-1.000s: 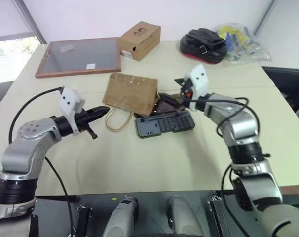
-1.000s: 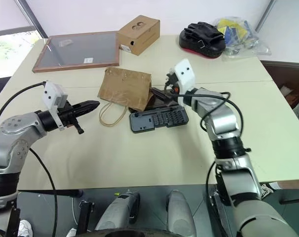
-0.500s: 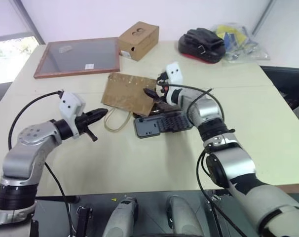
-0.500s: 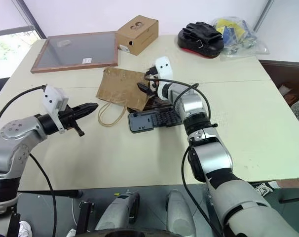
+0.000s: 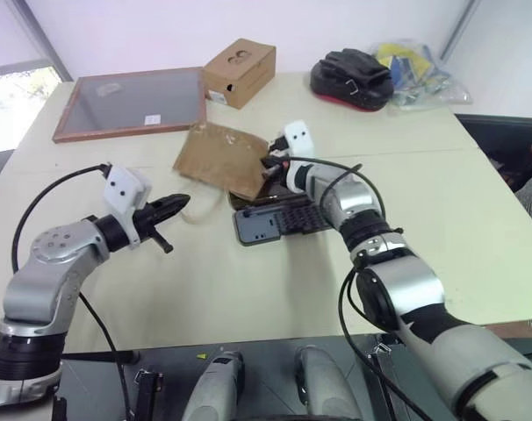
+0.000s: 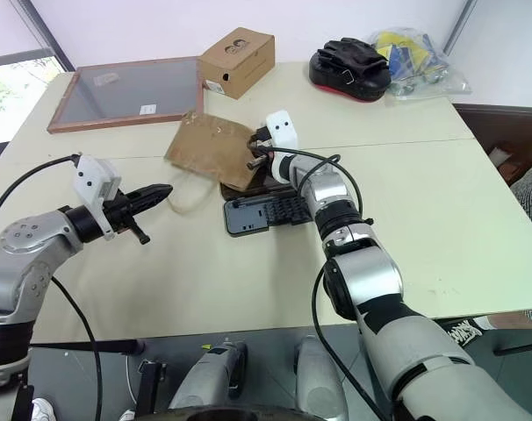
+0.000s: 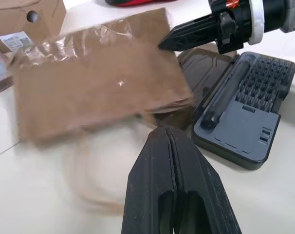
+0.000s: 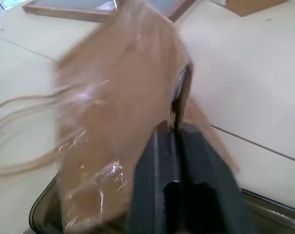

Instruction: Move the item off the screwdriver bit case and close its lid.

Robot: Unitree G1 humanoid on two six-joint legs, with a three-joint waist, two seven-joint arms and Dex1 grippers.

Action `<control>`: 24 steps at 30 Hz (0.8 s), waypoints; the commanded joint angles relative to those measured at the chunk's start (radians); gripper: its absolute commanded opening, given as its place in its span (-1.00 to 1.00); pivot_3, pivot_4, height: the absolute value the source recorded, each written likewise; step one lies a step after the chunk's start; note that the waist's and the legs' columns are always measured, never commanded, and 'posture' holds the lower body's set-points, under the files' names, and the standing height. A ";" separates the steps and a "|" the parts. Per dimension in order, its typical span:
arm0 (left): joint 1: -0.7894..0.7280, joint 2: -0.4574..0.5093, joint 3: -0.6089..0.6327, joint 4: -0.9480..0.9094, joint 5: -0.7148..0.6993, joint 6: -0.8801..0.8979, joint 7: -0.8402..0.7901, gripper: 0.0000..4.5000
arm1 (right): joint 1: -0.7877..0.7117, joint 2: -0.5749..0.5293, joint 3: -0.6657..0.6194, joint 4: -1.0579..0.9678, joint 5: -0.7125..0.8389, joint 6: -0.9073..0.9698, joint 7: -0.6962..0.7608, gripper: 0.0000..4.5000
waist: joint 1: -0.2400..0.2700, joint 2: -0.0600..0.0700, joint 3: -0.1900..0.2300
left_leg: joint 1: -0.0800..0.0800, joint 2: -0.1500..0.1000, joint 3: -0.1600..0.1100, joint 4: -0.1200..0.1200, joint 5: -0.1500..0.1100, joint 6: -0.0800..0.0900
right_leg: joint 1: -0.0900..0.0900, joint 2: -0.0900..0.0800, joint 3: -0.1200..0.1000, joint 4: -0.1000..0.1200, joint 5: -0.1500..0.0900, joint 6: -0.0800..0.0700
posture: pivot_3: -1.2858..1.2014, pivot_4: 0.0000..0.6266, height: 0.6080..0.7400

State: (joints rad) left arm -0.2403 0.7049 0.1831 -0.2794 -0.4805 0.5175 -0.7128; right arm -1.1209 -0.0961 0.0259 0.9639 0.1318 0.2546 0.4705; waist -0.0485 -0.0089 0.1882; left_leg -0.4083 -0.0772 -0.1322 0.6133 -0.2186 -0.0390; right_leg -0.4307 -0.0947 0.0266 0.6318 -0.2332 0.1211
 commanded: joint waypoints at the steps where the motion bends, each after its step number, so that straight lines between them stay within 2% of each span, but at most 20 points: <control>1: -0.003 0.003 0.024 -0.016 0.007 -0.027 0.001 -1.00 | -0.030 0.011 -0.016 -0.029 -0.004 -0.024 -0.010 -1.00 | 0.000 0.000 0.000 | 0.000 0.000 0.000 0.000 0.000 0.000 | 0.000 0.000 0.000 0.000 0.000 0.000 | 0.03 -0.52 1.00; 7: -0.006 -0.002 0.020 -0.018 0.013 -0.029 0.003 -1.00 | -0.019 -0.024 -0.032 -0.113 -0.010 -0.042 -0.060 -1.00 | 0.001 0.000 0.000 | 0.000 0.000 0.000 0.000 0.000 0.000 | 0.000 0.000 0.000 0.000 0.000 0.000 | 0.03 -0.52 1.00; 11: -0.006 -0.013 0.010 -0.018 0.019 -0.032 0.006 -1.00 | 0.011 -0.107 -0.089 -0.293 -0.003 -0.014 -0.137 -1.00 | 0.005 0.000 0.000 | 0.000 0.000 -0.001 0.000 0.000 0.000 | 0.000 0.000 0.000 0.000 0.000 0.000 | 0.03 -0.52 1.00; 16: -0.024 -0.039 -0.013 0.015 0.038 -0.054 0.004 -1.00 | 0.222 -0.330 -0.237 -0.711 -0.050 0.139 -0.287 -1.00 | 0.041 0.000 0.000 | -0.001 -0.002 -0.001 0.000 0.000 0.000 | 0.001 -0.001 0.000 -0.002 0.000 0.000 | 0.03 -0.52 1.00; 22: -0.076 -0.063 -0.045 0.081 0.065 -0.086 -0.017 -1.00 | 0.459 -0.456 -0.341 -0.981 -0.097 0.304 -0.369 -1.00 | 0.019 0.001 -0.001 | 0.001 0.001 0.004 0.000 0.000 0.001 | 0.001 0.000 0.001 0.000 0.000 0.000 | 0.03 -0.52 1.00; 24: -0.104 -0.073 -0.060 0.113 0.075 -0.101 -0.025 -1.00 | 0.525 -0.455 -0.389 -1.025 -0.090 0.367 -0.401 -1.00 | 0.012 0.001 -0.001 | 0.001 0.002 0.003 0.000 0.000 0.001 | 0.001 0.001 0.001 0.000 0.000 -0.001 | 0.03 -0.52 1.00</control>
State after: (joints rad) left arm -0.3241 0.6280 0.1247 -0.1760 -0.4177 0.4434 -0.7294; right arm -0.6003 -0.5394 -0.3211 0.0087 0.0438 0.5866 0.0953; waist -0.0363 -0.0081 0.1876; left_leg -0.4069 -0.0753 -0.1286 0.6141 -0.2186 -0.0383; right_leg -0.4294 -0.0936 0.0276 0.6323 -0.2327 0.1203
